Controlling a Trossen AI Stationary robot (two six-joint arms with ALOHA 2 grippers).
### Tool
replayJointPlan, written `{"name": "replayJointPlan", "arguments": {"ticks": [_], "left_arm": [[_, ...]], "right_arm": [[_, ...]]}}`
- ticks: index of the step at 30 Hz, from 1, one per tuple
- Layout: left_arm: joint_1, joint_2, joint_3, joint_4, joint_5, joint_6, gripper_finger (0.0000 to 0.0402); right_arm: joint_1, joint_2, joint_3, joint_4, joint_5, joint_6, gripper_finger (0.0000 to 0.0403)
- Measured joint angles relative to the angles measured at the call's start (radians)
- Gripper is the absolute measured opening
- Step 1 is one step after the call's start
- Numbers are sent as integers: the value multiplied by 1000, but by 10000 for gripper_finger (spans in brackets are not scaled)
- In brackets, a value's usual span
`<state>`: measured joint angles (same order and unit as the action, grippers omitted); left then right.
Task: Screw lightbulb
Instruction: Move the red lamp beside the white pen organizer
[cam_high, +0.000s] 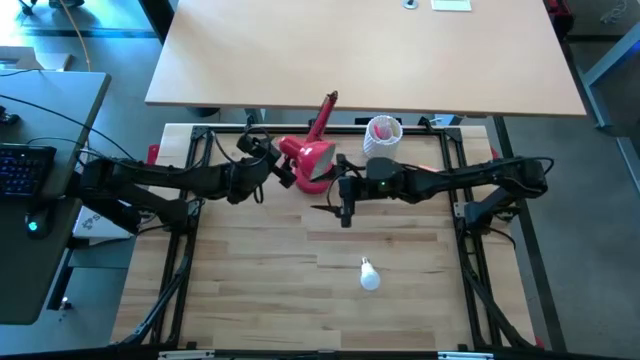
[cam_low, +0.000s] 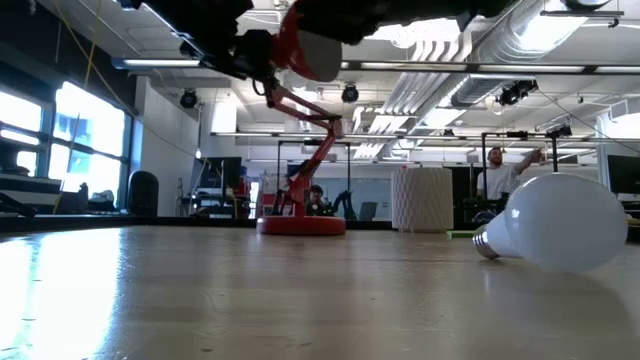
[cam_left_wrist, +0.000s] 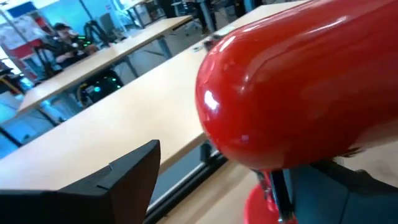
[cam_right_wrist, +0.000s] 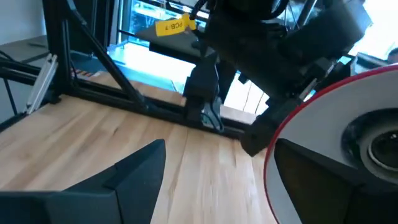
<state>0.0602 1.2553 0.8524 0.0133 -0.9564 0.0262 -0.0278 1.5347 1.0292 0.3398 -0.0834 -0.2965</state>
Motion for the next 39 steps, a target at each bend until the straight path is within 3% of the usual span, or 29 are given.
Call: {"name": "replayJointPlan", "arguments": {"ticks": [7,14,21,26,29,33,36,39], "left_arm": [[-34,-89,0,-104,-115,-53,297],[-92,-116,0,-195,-205,-114,297],[-129,-116,0,-361,-247,-301,297],[-159,-116,0,-410,-247,-380,297],[-173,-116,0,-409,-247,-382,297],[-195,-116,0,-410,-240,-388,297],[-218,-122,0,-415,-218,-356,297],[-227,-133,0,-428,-216,-358,297]], "right_arm": [[3,23,117,-49,1,72,295],[3,-61,156,-285,78,64,295],[-10,-231,154,-609,96,-105,295],[-151,-297,152,-702,116,-236,295],[-312,-278,152,-680,-3,-278,295],[-513,-169,168,-618,-283,-349,295],[-591,-37,265,-600,-423,-403,295],[-622,125,433,-664,-461,-469,295]]}}
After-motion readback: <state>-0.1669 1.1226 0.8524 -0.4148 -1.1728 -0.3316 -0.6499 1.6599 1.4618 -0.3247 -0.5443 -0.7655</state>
